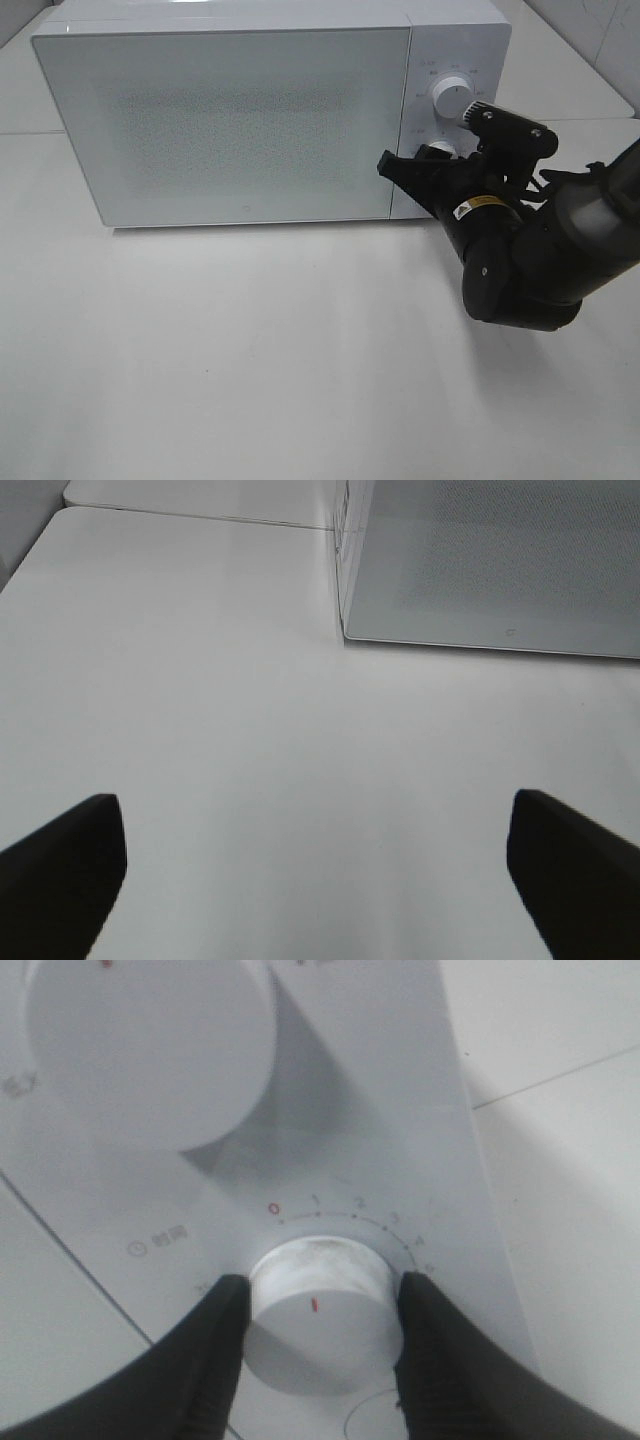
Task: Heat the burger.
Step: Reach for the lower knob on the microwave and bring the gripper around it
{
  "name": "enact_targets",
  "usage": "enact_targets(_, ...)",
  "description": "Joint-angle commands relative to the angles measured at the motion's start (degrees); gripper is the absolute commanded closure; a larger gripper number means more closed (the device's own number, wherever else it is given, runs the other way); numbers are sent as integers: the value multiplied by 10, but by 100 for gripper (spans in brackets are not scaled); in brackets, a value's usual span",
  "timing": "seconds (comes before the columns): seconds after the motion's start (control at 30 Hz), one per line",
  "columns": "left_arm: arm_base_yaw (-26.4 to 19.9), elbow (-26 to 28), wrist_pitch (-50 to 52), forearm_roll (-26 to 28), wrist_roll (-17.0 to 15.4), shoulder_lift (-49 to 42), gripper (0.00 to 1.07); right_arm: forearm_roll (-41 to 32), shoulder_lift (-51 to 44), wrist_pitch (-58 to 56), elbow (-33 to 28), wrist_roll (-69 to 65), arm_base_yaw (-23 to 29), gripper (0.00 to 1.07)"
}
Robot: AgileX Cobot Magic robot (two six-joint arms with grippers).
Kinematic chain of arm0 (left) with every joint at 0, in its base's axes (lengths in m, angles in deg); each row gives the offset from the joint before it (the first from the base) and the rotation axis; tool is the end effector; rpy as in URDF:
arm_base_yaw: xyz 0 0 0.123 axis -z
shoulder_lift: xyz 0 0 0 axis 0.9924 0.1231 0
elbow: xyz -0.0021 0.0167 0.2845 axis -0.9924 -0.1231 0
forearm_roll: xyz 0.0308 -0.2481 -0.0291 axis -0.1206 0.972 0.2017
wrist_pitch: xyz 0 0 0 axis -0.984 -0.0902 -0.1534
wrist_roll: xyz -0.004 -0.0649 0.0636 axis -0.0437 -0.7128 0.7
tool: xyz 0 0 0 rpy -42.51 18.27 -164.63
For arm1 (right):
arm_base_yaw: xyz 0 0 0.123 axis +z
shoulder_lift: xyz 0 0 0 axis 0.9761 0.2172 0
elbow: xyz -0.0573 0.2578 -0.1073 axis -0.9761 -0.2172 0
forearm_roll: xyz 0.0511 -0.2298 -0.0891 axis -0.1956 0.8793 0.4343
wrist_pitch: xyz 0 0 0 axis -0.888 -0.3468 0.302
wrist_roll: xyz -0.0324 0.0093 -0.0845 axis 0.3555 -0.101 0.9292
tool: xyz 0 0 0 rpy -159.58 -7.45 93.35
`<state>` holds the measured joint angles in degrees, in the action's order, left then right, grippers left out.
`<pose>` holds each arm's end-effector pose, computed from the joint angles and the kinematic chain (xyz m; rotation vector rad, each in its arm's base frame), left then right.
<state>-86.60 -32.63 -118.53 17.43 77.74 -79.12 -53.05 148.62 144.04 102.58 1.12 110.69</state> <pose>-0.0079 -0.0123 0.2811 -0.0307 2.0316 -0.1200 0.3152 0.1509 0.1107 0.3124 1.6630 0.3375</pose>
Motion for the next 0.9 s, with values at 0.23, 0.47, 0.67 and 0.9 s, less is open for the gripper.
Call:
enact_targets(0.23, 0, -1, 5, 2, 0, -10, 11, 62, 0, 138, 18, -373, 0, 98)
enact_targets(0.47, 0, -1, 5, 2, 0, -10, 11, 47, 0, 138, 18, -540, 0, 98)
enact_targets(0.67, 0, -1, 5, 2, 0, -10, 11, 40, 0, 138, 18, -686, 0, 98)
enact_targets(0.9, 0, -1, 5, 1, 0, -10, 11, 40, 0, 138, 18, -752, 0, 98)
